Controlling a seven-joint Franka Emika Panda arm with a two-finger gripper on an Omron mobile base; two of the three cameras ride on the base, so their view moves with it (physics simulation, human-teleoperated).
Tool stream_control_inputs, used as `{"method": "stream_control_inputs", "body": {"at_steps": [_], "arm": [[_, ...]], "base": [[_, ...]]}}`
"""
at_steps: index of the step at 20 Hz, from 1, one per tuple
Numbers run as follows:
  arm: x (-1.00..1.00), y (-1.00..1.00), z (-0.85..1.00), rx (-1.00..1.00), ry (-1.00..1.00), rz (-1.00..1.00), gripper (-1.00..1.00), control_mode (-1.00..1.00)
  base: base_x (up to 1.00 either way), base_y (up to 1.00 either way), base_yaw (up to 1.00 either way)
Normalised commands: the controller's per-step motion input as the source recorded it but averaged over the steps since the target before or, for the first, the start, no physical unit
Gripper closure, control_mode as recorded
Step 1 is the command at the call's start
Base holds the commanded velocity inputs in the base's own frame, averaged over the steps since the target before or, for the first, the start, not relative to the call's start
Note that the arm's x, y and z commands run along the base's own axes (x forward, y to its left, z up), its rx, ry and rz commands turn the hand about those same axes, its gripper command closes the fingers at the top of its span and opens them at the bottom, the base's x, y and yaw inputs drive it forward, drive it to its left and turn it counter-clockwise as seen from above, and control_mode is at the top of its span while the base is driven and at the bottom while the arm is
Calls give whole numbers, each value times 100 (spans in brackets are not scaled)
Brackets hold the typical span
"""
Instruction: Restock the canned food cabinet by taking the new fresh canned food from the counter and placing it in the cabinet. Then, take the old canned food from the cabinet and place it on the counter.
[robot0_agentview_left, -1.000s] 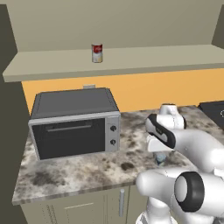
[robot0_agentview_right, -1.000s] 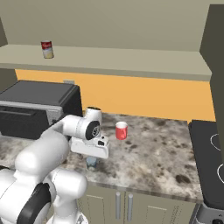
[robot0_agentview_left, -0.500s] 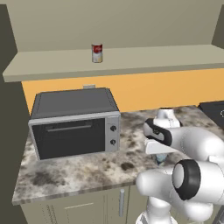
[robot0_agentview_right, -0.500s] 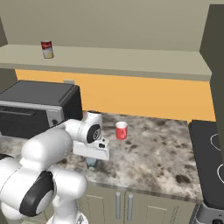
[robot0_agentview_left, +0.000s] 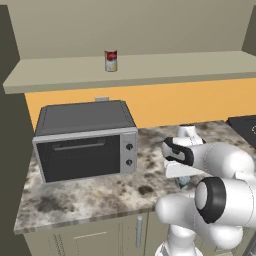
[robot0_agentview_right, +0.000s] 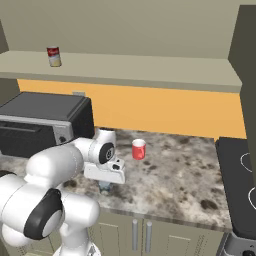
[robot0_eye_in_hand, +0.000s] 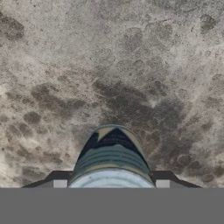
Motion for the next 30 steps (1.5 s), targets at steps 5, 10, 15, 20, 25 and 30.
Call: {"method": "stream_control_inputs", "body": {"at_steps": [5,10,15,20,25,30], "arm": [[-12,0,0,0,-1,0,100,-100],[-51,0,51,-6,-33,0,100,-100],[-54,0,100,-11,-53,0,100,-100],[-49,-5,100,-10,-60,0,100,-100],[-46,-13,100,-8,-64,0,100,-100],[-18,-8,100,-6,-52,0,100,-100]], "base": [[0,0,0],[0,0,0],[0,0,0],[0,0,0],[0,0,0],[0,0,0]]}}
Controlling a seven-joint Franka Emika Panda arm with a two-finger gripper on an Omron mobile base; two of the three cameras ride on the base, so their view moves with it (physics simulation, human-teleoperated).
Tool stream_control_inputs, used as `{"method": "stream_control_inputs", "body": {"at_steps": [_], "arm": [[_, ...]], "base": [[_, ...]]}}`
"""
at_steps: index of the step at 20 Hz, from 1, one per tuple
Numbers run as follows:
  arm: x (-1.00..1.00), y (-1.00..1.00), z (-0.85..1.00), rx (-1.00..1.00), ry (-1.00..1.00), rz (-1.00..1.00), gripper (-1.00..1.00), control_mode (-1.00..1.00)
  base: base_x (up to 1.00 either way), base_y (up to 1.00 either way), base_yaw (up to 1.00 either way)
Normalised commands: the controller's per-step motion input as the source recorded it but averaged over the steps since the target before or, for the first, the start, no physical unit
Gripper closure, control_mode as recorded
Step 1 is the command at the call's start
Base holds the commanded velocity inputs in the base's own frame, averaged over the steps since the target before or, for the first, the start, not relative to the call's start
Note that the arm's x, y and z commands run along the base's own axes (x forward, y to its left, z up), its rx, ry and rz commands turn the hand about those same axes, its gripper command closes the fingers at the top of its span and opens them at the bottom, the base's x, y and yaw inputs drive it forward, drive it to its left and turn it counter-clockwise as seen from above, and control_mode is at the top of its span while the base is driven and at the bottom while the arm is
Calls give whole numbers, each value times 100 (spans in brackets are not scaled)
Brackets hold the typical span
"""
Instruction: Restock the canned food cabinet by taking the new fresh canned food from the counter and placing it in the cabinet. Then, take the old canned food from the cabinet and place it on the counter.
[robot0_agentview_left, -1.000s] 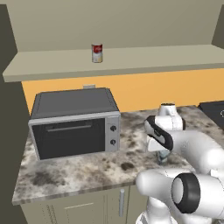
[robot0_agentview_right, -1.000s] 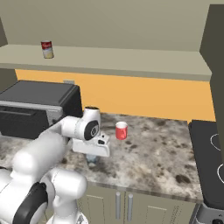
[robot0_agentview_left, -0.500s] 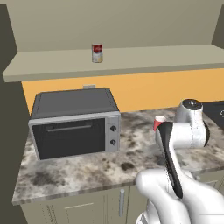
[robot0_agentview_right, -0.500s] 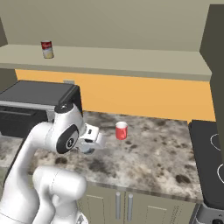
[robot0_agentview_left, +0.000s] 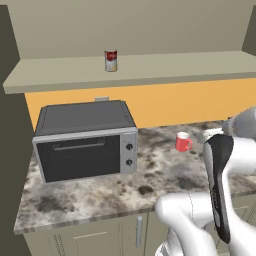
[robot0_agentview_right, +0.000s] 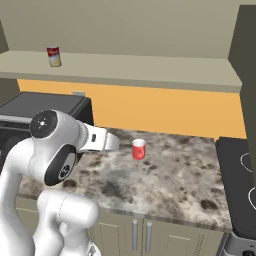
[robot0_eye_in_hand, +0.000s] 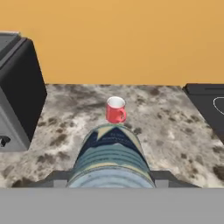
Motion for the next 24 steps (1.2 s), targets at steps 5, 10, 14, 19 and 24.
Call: {"method": "stream_control_inputs", "body": {"at_steps": [5,10,14,19,24], "arm": [[5,0,100,-5,-38,0,100,-100],[11,0,100,-5,-11,0,100,-100],[13,-10,100,0,21,2,100,-100],[14,-14,53,4,25,2,100,-100],[60,-22,-1,0,0,0,100,-100]], "base": [[0,0,0],[0,0,0],[0,0,0],[0,0,0],[0,0,0]]}}
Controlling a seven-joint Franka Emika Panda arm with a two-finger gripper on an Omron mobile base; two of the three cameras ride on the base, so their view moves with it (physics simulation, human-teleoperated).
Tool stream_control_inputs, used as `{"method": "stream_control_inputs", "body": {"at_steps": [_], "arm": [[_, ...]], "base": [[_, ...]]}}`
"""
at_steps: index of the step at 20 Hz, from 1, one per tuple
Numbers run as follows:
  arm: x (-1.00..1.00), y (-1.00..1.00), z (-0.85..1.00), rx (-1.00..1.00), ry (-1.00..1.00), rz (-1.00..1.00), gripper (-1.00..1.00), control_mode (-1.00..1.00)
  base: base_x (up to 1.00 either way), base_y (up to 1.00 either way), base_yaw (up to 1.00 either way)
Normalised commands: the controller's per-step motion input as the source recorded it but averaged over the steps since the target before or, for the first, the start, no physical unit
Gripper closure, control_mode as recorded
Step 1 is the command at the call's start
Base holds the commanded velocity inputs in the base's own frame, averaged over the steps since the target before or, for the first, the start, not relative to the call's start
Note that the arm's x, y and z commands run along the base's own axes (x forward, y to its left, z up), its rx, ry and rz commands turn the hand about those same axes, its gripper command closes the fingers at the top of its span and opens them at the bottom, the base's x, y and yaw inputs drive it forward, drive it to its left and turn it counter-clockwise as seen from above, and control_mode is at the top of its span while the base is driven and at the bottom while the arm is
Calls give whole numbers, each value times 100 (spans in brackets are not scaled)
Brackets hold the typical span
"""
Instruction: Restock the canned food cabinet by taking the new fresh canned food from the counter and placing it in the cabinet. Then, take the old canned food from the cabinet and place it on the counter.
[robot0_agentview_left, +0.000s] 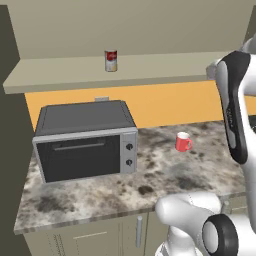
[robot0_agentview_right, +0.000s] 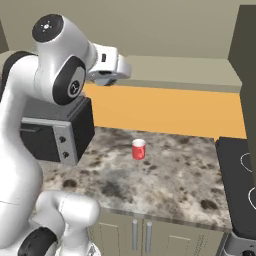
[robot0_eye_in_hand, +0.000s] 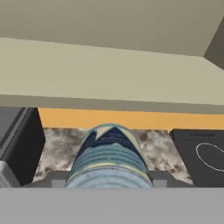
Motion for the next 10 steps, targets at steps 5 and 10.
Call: {"method": "stream_control_inputs", "body": {"at_steps": [5,10], "arm": [[100,-20,-7,0,1,0,100,-100],[100,-14,0,0,10,0,100,-100]], "base": [[0,0,0],[0,0,0]]}}
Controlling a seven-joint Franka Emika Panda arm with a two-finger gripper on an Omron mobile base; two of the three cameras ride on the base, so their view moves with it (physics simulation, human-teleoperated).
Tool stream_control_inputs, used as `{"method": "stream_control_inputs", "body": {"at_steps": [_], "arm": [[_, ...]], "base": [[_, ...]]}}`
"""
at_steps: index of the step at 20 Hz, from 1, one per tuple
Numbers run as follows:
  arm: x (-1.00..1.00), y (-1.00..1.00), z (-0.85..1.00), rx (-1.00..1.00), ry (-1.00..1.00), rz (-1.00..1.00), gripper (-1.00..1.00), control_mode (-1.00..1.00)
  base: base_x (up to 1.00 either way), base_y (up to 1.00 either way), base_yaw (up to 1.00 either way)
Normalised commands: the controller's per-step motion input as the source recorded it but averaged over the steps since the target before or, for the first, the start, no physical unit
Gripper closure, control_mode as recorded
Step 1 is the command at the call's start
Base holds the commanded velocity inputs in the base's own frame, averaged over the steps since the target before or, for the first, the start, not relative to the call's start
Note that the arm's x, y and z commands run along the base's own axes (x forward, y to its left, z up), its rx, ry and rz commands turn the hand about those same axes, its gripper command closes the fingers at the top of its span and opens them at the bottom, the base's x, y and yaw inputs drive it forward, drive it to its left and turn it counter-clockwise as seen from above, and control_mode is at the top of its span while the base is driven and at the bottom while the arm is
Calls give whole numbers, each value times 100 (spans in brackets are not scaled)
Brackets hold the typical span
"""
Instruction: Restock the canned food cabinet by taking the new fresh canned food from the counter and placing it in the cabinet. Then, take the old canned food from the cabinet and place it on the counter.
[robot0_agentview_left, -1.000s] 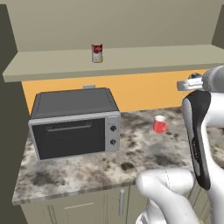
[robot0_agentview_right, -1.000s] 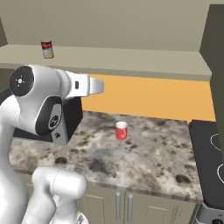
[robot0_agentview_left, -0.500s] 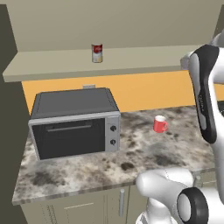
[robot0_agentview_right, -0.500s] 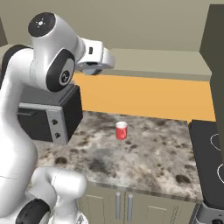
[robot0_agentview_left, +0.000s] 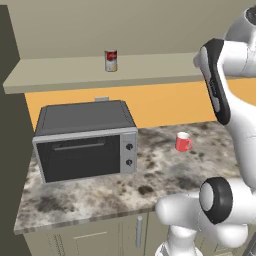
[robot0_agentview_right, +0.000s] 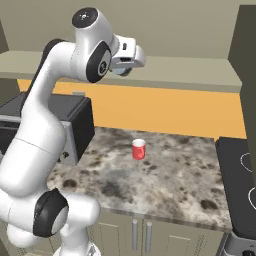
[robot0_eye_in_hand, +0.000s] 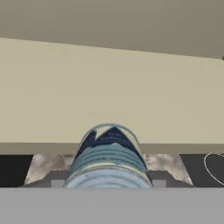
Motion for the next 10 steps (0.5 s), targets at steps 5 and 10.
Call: {"method": "stream_control_inputs", "body": {"at_steps": [5,10], "arm": [[100,-5,0,0,11,0,100,-100],[83,-5,-24,0,19,0,100,-100]], "base": [[0,0,0],[0,0,0]]}}
